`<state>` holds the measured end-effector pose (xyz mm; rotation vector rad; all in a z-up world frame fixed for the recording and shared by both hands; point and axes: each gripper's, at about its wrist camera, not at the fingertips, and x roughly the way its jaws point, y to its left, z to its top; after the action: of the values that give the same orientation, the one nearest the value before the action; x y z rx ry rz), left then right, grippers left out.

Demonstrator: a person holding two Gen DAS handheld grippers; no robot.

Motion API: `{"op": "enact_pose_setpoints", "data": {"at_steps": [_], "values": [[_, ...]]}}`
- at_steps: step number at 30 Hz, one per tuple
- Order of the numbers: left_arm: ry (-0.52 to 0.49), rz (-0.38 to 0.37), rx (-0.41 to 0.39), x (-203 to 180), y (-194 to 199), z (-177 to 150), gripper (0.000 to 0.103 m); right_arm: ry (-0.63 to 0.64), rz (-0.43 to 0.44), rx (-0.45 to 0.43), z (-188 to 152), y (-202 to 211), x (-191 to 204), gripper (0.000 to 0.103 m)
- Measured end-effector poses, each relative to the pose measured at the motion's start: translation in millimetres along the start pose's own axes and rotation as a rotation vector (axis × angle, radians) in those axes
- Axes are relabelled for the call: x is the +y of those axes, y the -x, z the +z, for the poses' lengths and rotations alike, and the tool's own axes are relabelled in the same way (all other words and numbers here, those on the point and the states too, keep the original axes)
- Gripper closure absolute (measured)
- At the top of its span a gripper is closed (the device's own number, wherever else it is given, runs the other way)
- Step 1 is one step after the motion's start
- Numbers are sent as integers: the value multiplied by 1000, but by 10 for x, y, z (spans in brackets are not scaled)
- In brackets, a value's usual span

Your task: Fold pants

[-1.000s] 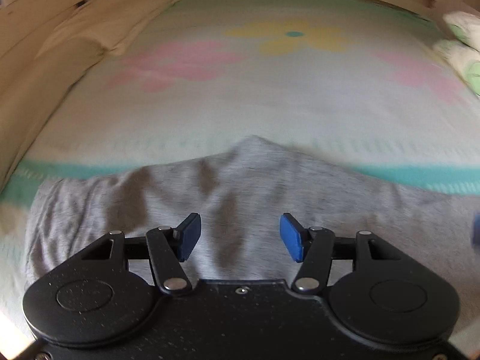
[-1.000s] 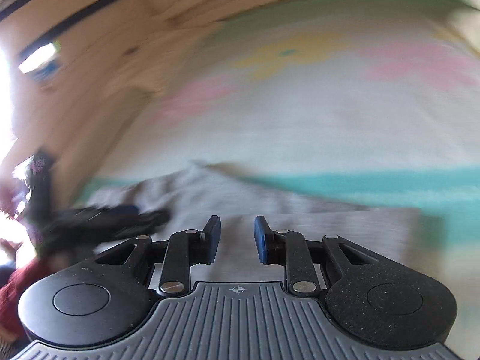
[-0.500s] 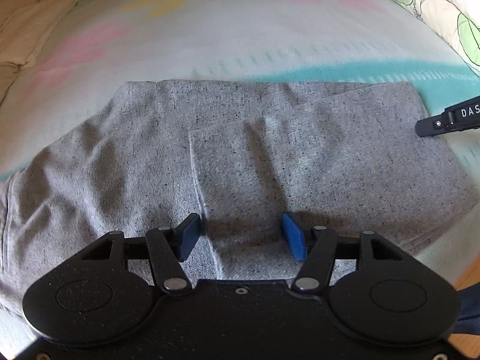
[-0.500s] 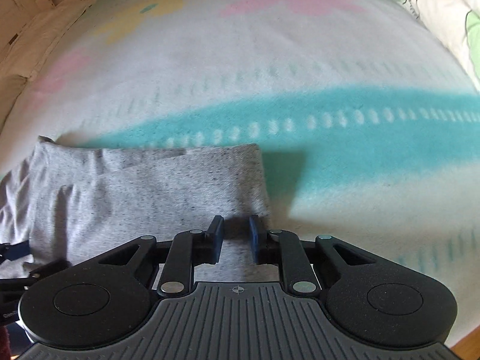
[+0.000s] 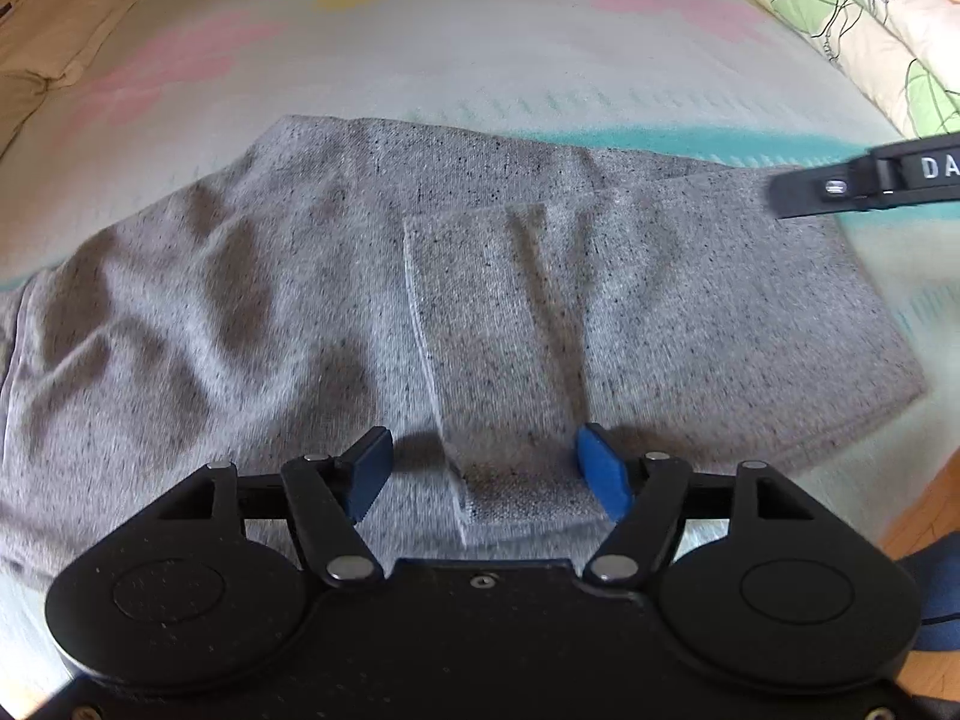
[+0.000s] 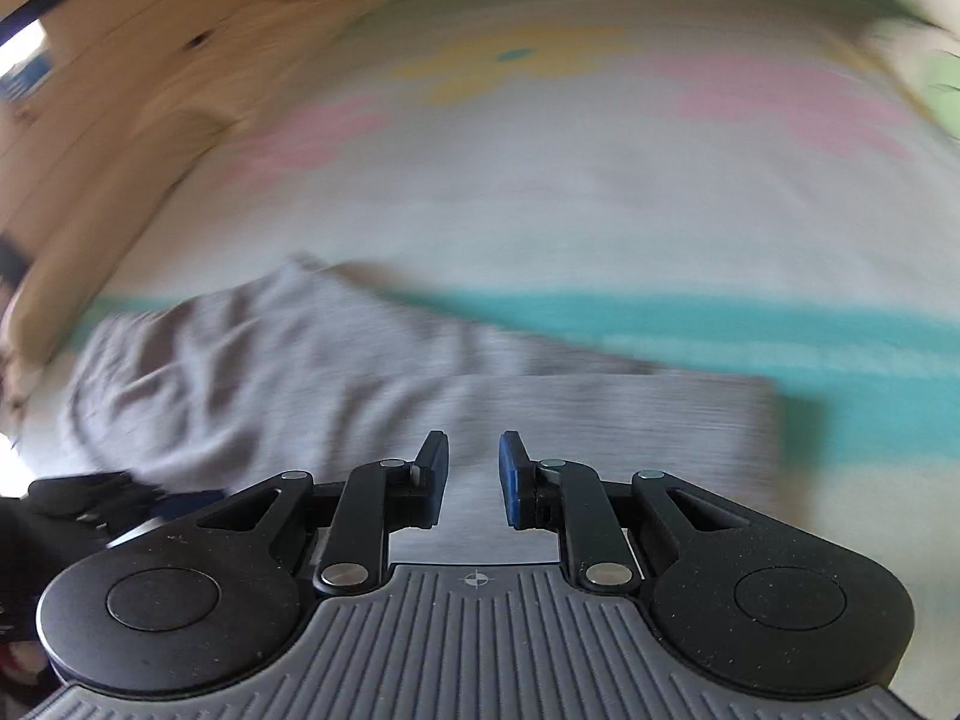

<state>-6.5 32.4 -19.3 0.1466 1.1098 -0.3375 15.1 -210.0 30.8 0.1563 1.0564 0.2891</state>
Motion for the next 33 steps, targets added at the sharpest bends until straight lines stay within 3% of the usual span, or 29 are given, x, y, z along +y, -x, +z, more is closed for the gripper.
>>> {"op": "enact_pose_setpoints", "data": {"at_steps": [9, 13, 17, 23, 26, 33], "values": [[86, 55, -35, 446, 263, -186, 33, 139, 94, 115, -1, -304, 678, 85], [185, 145, -84, 860, 395, -313, 35, 186, 102, 154, -51, -452, 873, 85], [318, 167, -118, 1329, 542, -420, 35, 227, 71, 239, -139, -670, 997, 85], [544, 207, -169, 2114, 715, -507, 34, 282, 28, 228, -218, -699, 1109, 85], [663, 213, -179, 2428, 744, -563, 26, 274, 32, 233, -215, -696, 1095, 85], [770, 218, -122, 2649, 578, -676, 23, 261, 37, 243, -169, -737, 1071, 85]]}}
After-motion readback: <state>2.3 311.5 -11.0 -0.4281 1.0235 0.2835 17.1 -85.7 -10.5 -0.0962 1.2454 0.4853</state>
